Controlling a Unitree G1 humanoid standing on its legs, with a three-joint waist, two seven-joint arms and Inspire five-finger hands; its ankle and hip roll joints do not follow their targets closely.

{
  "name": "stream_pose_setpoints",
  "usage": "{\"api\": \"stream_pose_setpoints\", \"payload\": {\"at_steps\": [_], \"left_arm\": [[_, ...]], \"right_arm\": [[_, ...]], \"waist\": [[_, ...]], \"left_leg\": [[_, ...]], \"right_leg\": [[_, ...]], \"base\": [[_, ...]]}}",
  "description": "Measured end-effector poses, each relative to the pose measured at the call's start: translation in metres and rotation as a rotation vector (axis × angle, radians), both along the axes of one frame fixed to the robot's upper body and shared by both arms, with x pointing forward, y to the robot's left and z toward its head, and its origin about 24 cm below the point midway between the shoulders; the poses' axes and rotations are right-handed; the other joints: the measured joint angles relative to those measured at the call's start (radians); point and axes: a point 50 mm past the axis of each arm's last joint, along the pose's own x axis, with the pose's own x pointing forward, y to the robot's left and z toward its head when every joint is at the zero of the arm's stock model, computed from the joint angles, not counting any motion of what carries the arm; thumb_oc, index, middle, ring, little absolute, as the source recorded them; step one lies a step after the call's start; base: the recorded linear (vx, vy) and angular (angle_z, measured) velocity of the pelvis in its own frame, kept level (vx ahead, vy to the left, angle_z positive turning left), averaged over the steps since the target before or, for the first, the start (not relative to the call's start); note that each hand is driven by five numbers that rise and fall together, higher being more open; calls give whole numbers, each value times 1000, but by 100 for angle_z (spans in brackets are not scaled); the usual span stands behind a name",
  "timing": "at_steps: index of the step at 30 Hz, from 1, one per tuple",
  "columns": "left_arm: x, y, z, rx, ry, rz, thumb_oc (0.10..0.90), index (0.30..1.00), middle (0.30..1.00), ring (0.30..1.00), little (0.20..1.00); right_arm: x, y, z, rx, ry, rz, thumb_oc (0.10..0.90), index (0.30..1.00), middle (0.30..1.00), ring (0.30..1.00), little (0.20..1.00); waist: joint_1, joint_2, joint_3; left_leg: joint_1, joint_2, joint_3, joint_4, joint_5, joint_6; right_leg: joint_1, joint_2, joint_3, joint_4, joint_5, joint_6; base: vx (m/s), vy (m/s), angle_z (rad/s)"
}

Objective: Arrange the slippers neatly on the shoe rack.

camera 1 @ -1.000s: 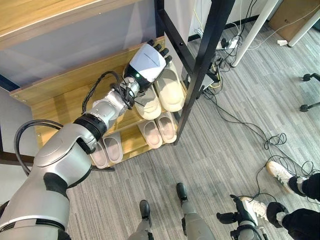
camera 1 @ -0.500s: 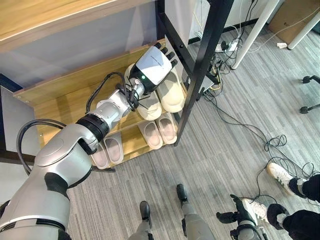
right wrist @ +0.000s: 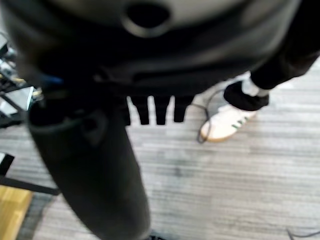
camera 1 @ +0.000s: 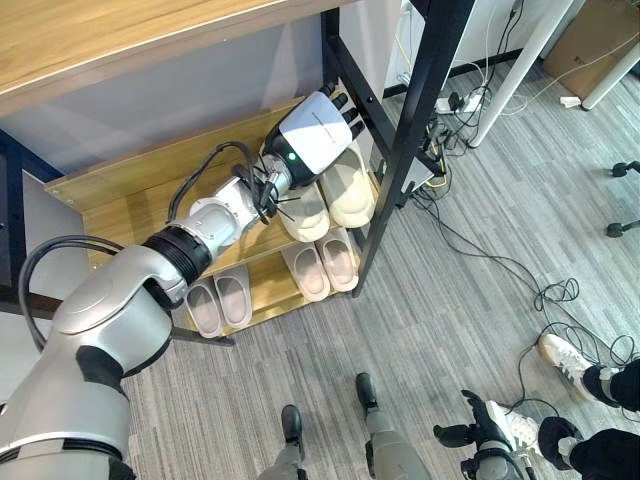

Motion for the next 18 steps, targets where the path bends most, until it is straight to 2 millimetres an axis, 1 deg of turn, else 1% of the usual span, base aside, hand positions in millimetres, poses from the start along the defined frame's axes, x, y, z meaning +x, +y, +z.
{"api": "stream_pose_setpoints", "payload": {"at_steps": [2, 4, 6, 7, 9, 12, 13, 14, 15, 16, 17, 18], "left_arm": [[-3, 4, 2, -16, -6, -8, 800, 900, 900, 900, 900], [-10, 8, 2, -96, -12, -35, 800, 900, 900, 900, 900], [-15, 10, 2, -109, -19, -54, 800, 900, 900, 900, 900], [-18, 12, 3, -127, -24, -65, 800, 900, 900, 900, 900], [-22, 16, 3, -172, -34, -74, 800, 900, 900, 900, 900], [-26, 24, -3, -215, -27, -65, 800, 900, 900, 900, 900], [-29, 32, -10, -243, -13, -53, 800, 900, 900, 900, 900], [-31, 36, -15, -263, -1, -46, 800, 900, 900, 900, 900], [-34, 45, -26, -291, 25, -25, 800, 900, 900, 900, 900], [-41, 56, -40, -348, 54, 1, 800, 900, 900, 900, 900], [-46, 65, -52, -397, 92, 21, 800, 900, 900, 900, 900], [-50, 71, -59, -436, 116, 32, 800, 900, 900, 900, 900]], "right_arm": [[0, -1, 0, 2, -1, -8, 800, 900, 900, 900, 900], [-5, -3, -2, 1, 17, -32, 800, 900, 900, 900, 900], [-8, -3, -4, 4, 29, -45, 800, 900, 900, 900, 900], [-11, -3, -5, 8, 34, -61, 800, 900, 900, 900, 900], [-14, -4, -6, 13, 44, -85, 800, 900, 900, 900, 900], [-17, -1, -9, 19, 63, -90, 800, 900, 900, 900, 900], [-16, 1, -10, 26, 64, -91, 800, 900, 900, 900, 900], [-17, 2, -10, 30, 67, -97, 800, 900, 900, 900, 900], [-19, 3, -12, 38, 75, -106, 800, 900, 900, 900, 900], [-20, 4, -13, 48, 79, -123, 800, 900, 900, 900, 900], [-23, 5, -14, 57, 85, -132, 800, 900, 900, 900, 900], [-23, 7, -15, 63, 88, -131, 800, 900, 900, 900, 900]], "waist": [[2, 0, 0], [2, 0, 0], [4, -2, 0], [14, -2, 0], [36, -2, 0], [50, -2, 0], [56, -2, -1], [52, -2, -1], [60, -1, -2], [54, -2, -3], [63, -6, -11], [71, -9, -13]], "left_leg": [[10, 1, -1, 0, 0, 0], [42, 3, -12, 0, -1, -1], [58, 5, -22, 0, -1, -1], [69, 6, -25, -1, -2, -1], [80, 6, -28, -1, -5, -6], [83, 7, -39, -1, -4, -7], [87, 7, -40, -1, -4, -7], [92, 8, -40, -1, -4, -7], [99, 9, -46, -1, -1, -3], [112, 10, -45, -1, -2, -3], [115, 12, -47, -1, -2, -4], [117, 13, -48, 0, -2, -4]], "right_leg": [[11, 0, -1, 0, 0, 0], [48, 1, -12, 0, -7, 2], [69, 2, -25, -1, -12, 3], [81, 3, -27, -1, -21, 11], [94, 3, -30, -1, -24, 11], [102, 3, -40, -1, -24, 11], [107, 3, -42, -1, -23, 11], [112, 3, -42, -1, -23, 11], [122, 3, -51, -1, -23, 10], [133, 4, -50, -1, -22, 7], [137, 4, -52, -1, -23, 5], [140, 5, -53, -1, -24, 4]], "base": [[6, -17, 1], [50, -29, 11], [31, -16, 16], [27, -9, 10], [23, -9, 6], [11, -13, 9], [0, 0, 0], [2, -24, 6], [-17, -24, 4], [-11, -25, 7], [0, 0, 0], [0, 0, 0]]}}
